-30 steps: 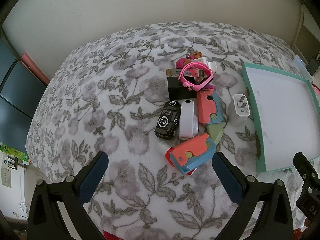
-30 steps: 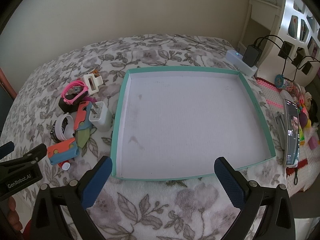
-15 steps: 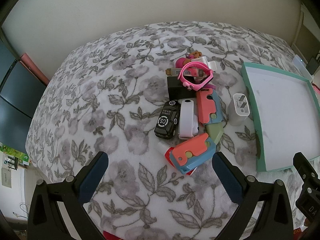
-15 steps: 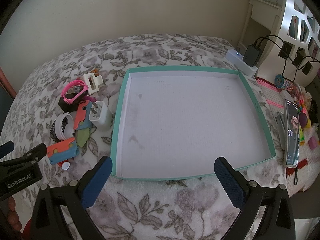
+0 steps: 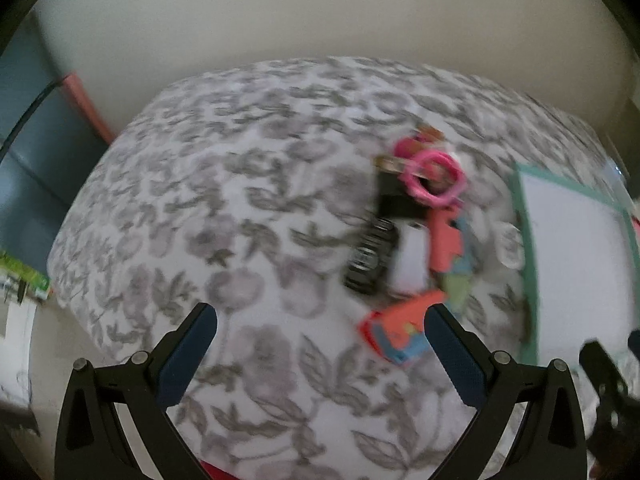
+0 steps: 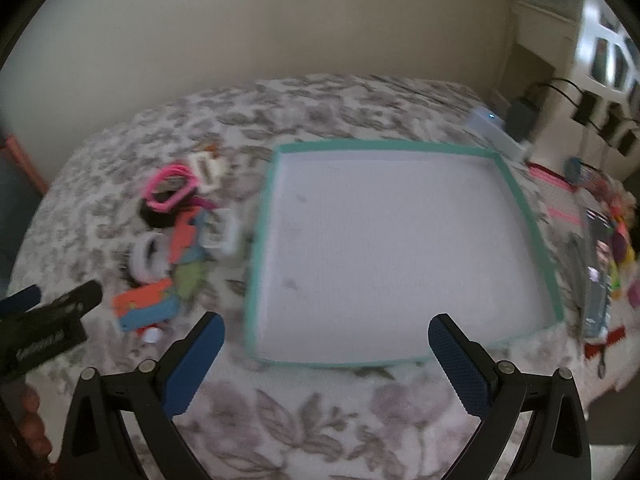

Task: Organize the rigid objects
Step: 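Grasp the coral-and-blue block with the right gripper while the left gripper grasps the red bottle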

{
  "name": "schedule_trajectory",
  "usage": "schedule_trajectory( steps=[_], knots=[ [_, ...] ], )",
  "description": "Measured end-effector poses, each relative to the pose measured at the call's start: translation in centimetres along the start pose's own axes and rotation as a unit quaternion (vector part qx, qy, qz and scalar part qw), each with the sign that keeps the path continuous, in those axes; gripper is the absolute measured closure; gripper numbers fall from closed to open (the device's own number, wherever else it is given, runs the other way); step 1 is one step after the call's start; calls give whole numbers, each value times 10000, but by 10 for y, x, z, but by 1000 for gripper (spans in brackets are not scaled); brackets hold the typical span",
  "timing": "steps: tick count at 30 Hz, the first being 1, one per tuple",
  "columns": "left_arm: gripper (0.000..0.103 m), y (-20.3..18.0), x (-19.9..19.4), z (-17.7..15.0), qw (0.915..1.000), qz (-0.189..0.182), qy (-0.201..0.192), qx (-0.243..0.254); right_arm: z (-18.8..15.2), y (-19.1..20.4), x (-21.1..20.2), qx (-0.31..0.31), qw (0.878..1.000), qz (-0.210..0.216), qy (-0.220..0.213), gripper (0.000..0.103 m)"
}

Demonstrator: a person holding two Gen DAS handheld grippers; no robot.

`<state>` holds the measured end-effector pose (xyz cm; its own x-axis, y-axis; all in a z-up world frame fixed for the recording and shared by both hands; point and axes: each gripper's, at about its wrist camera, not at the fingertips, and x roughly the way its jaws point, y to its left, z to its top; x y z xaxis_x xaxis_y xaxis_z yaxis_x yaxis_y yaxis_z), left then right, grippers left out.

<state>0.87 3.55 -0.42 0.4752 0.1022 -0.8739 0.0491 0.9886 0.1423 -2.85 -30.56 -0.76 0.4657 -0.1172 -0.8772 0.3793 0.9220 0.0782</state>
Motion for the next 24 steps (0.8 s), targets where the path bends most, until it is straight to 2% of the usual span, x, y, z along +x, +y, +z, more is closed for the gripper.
schedule_trajectory(
  steps=[8, 12, 18, 24],
  knots=[
    [0, 25, 33, 2, 9972, -217, 533, -488, 8, 56, 18, -503, 9954, 765, 275, 0],
    [0, 38, 49, 1, 9933, -79, 822, -808, 9, 84, 34, -765, 9911, 971, 495, 0],
    [0, 49, 73, -1, 9874, -87, 1195, -1038, 11, 112, 62, -1047, 9833, 1217, 859, 0],
    [0, 59, 88, -3, 9828, -35, 1375, -1232, 13, 130, 87, -1067, 9772, 1435, 1147, 0]
  ],
)
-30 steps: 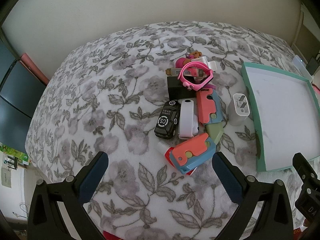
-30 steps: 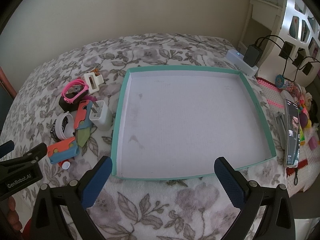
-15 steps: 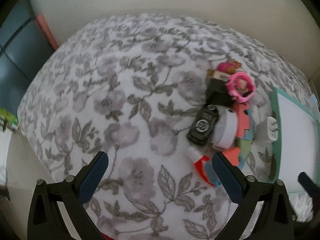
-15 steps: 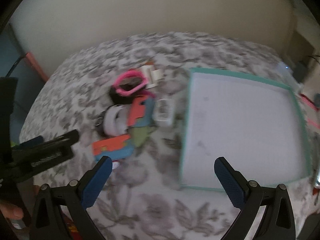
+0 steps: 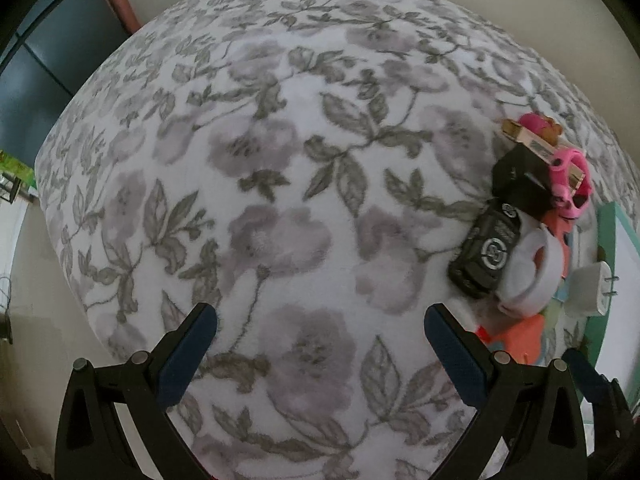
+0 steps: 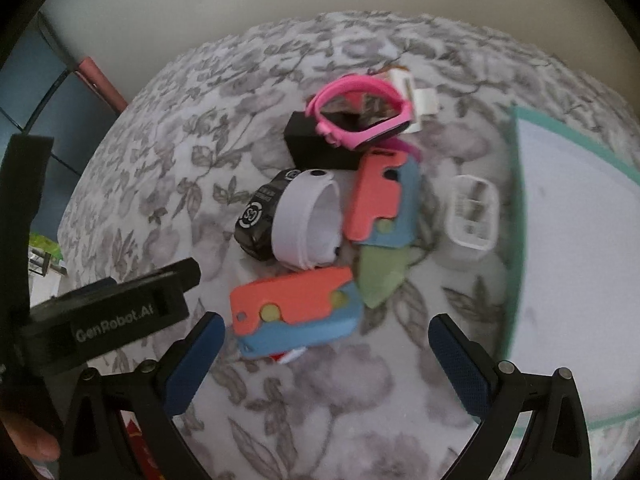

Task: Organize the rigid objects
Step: 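Grasp the coral-and-blue block with the right gripper while the left gripper grasps the red bottle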

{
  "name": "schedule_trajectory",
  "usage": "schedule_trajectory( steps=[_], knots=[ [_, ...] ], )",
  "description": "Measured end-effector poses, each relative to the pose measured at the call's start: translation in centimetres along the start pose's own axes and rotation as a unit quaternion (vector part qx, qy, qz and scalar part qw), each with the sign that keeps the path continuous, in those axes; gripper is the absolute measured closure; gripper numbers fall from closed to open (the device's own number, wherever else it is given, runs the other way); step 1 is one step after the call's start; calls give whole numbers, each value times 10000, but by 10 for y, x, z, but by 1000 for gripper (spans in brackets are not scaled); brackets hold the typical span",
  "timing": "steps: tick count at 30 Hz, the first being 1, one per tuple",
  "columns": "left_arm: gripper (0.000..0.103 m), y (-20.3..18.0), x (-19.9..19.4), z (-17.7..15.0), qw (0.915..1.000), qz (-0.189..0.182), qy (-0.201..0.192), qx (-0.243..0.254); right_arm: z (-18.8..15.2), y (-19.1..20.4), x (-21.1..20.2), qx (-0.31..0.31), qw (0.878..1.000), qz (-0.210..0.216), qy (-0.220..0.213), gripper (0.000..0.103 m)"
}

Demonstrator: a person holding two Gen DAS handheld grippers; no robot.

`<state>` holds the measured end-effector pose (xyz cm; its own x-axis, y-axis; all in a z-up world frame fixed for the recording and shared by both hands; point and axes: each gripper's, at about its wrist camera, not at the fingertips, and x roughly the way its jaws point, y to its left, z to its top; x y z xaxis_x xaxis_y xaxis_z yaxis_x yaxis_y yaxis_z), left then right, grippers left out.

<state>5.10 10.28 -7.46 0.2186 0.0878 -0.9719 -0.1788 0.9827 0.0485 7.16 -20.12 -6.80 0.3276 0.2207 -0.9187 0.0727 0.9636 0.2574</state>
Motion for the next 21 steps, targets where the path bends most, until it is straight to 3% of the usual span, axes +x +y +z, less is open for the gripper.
schedule_trajectory(
  steps=[4, 14, 21],
  knots=[
    [0, 5, 6, 1, 9999, -40, 47, -80, 5, 7, 17, -19, 9998, 129, 157, 3],
    [0, 6, 10, 2, 9998, -168, 112, -11, 7, 3, 20, 180, 9986, 451, 209, 27],
    [0, 0, 2, -7, 9993, -333, 143, 32, 0, 0, 13, 204, 9984, 491, 207, 27]
  ],
)
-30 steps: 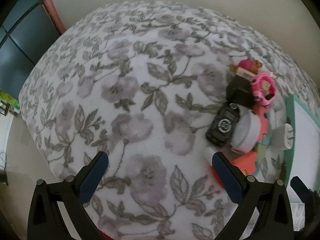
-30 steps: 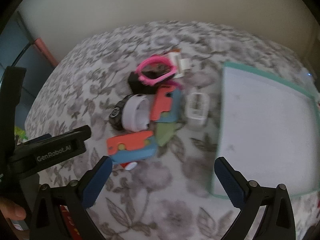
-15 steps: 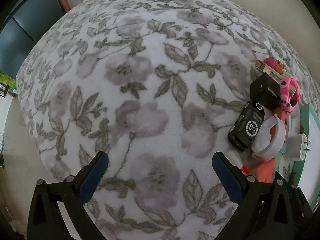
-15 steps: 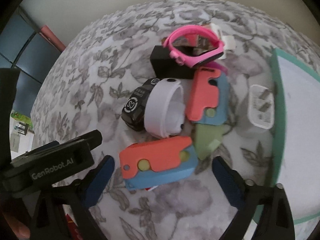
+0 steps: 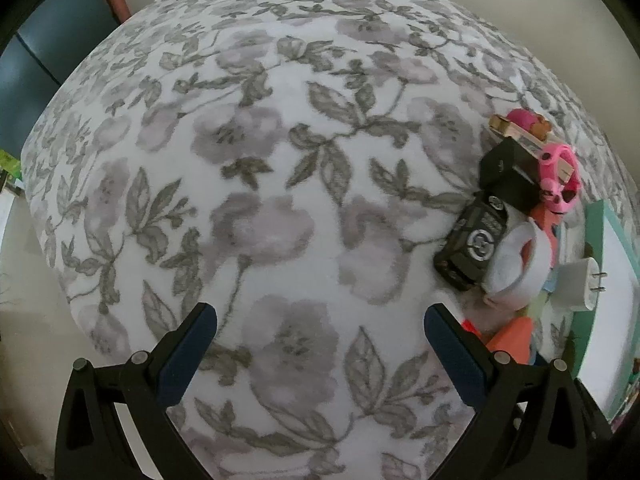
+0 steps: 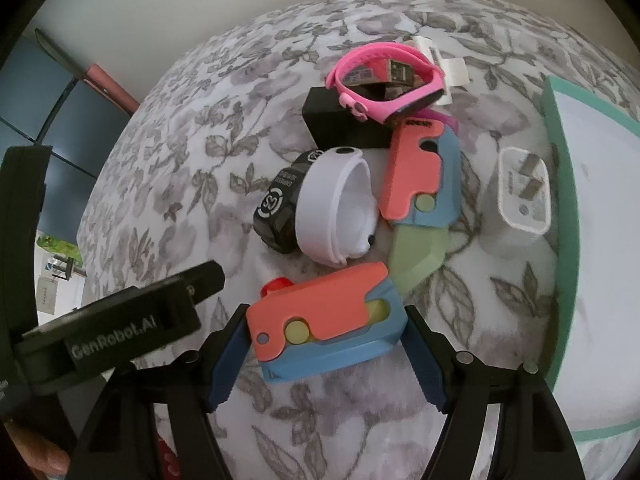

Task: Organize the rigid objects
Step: 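Grasp the coral-and-blue block with the right gripper while the left gripper grasps the red bottle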

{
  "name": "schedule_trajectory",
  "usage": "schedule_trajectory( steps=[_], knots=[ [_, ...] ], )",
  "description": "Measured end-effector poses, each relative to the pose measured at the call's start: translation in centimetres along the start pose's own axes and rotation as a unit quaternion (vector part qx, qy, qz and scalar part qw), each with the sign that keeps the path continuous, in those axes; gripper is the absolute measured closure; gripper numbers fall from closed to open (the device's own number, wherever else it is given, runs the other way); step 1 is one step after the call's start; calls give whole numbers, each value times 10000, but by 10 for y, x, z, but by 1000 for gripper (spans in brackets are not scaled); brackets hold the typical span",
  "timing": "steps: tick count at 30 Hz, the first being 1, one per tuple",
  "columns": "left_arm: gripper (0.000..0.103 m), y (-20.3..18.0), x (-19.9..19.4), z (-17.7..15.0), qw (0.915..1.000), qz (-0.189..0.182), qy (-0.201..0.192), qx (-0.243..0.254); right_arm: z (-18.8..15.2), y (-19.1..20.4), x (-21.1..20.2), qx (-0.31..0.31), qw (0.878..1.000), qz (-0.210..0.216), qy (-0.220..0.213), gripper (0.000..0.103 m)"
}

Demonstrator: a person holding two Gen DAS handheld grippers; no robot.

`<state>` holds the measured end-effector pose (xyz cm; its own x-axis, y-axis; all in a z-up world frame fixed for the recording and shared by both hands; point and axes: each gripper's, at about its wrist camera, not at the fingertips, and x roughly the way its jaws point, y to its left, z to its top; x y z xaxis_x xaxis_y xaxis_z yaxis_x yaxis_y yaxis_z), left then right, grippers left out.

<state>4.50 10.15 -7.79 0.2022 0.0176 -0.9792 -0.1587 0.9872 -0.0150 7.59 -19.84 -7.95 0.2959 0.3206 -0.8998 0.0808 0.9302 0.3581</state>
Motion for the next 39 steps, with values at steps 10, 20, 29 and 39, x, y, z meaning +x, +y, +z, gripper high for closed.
schedule_trajectory(
  steps=[10, 20, 29, 39],
  knots=[
    [0, -30, -1, -4, 9983, -379, 358, 272, -16, -9, -27, -71, 9995, -297, -41, 27],
    [17, -80, 8, -16, 9947, -549, 626, 609, -29, -20, -61, -99, 9981, -579, -161, 27],
    [53, -144, 20, -19, 9921, -256, 464, 1137, -31, -36, -80, 103, 9973, -646, -344, 27],
    [71, -172, 16, -24, 9911, -201, 245, 1295, -28, -62, -84, 551, 9958, -622, -390, 27]
  ],
)
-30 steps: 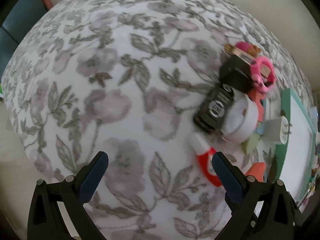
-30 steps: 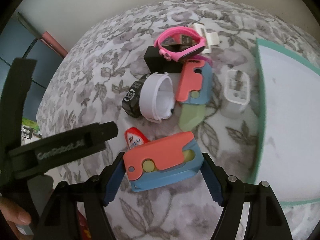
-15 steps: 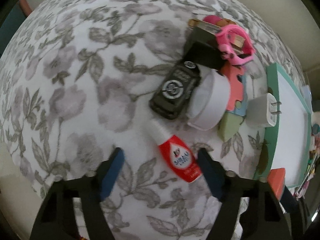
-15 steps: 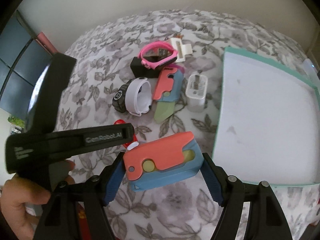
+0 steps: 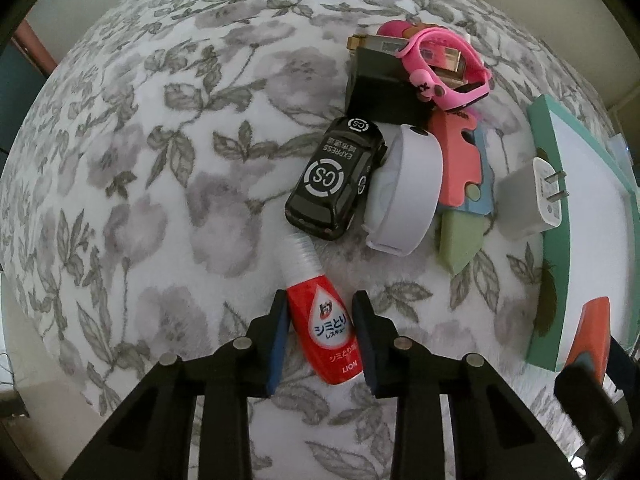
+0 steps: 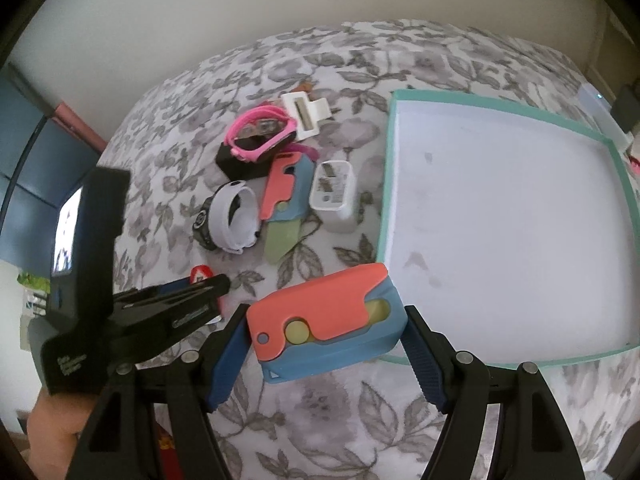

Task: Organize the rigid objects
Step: 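Grasp the coral-and-blue block with the right gripper while the left gripper grasps the red bottle, then carry the block and bottle into the teal-rimmed tray and open both grippers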

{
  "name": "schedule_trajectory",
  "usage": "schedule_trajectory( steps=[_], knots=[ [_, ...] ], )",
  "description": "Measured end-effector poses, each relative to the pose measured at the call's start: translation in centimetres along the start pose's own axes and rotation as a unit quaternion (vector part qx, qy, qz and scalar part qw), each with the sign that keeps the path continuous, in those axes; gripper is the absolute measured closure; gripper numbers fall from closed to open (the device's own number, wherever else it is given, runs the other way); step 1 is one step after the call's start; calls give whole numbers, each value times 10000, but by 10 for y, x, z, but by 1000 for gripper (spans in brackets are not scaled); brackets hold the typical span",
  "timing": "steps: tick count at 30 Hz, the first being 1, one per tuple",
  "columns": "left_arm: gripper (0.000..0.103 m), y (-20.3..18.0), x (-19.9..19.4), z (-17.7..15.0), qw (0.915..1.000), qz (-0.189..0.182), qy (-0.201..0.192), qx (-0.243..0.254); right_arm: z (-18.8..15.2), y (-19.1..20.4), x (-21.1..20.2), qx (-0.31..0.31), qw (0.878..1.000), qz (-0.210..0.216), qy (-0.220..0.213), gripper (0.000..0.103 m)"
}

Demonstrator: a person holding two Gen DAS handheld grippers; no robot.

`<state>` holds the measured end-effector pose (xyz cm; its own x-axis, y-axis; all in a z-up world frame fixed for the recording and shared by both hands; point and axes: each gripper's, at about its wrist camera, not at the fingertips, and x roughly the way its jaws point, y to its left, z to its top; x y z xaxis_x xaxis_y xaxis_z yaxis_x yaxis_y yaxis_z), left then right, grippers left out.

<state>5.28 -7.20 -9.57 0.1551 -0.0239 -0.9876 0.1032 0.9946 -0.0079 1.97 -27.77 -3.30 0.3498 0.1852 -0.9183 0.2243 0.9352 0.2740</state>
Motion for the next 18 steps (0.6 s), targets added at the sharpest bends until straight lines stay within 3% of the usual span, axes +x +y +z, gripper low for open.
schedule_trajectory(
  steps=[6, 13, 18],
  knots=[
    [73, -8, -6, 3, 9999, 33, 55, -155, 2, -11, -2, 226, 9997, 56, -6, 27],
    [74, -4, -28, 11, 9988, -154, -140, -436, 9, -30, -14, 629, 9975, 226, -211, 27],
    [74, -32, -52, 38, 9990, -139, -279, -330, 18, -53, -26, 984, 9940, 118, -463, 27]
  ],
)
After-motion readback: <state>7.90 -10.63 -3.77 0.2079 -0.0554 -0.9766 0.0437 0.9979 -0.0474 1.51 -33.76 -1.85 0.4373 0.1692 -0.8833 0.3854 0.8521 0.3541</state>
